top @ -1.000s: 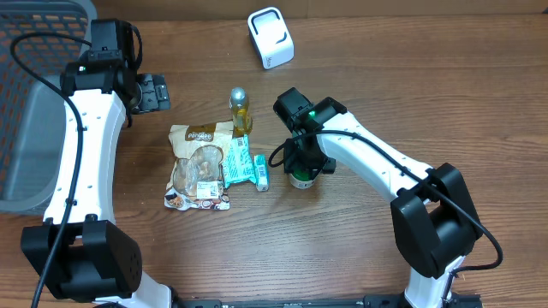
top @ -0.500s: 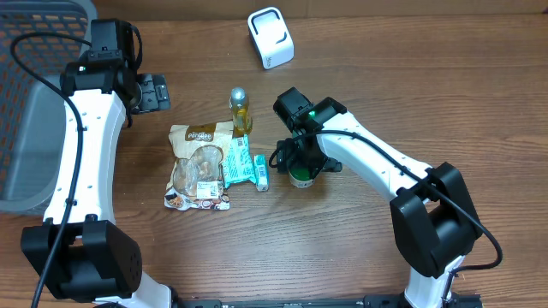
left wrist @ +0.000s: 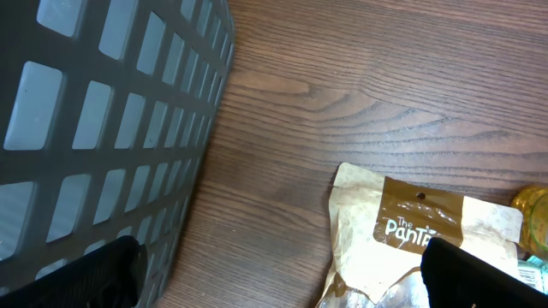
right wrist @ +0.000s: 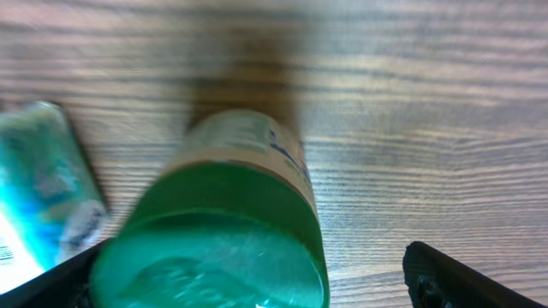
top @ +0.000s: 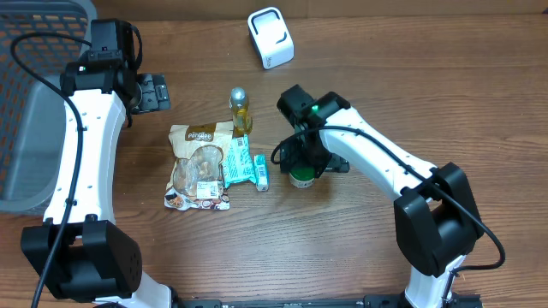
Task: Scan the item barcode
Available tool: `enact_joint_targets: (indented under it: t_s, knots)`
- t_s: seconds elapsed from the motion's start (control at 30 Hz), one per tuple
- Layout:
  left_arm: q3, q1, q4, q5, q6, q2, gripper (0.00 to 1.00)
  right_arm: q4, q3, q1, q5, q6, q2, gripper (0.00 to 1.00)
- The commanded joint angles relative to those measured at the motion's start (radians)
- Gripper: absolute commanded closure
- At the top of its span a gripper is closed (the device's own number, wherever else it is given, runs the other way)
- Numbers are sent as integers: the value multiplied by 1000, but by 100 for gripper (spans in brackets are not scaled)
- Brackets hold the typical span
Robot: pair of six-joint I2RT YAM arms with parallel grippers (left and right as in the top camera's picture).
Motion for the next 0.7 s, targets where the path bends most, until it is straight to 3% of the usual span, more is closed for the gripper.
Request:
enact_joint_targets:
  t_s: [0.0,0.67]
  knots:
    - [22,10,2,1,14,-12,1,-16,73,-7,-4,6,-46,0]
    - [22,10,2,1,14,-12,1,16,75,-40,-3,55,-63,0]
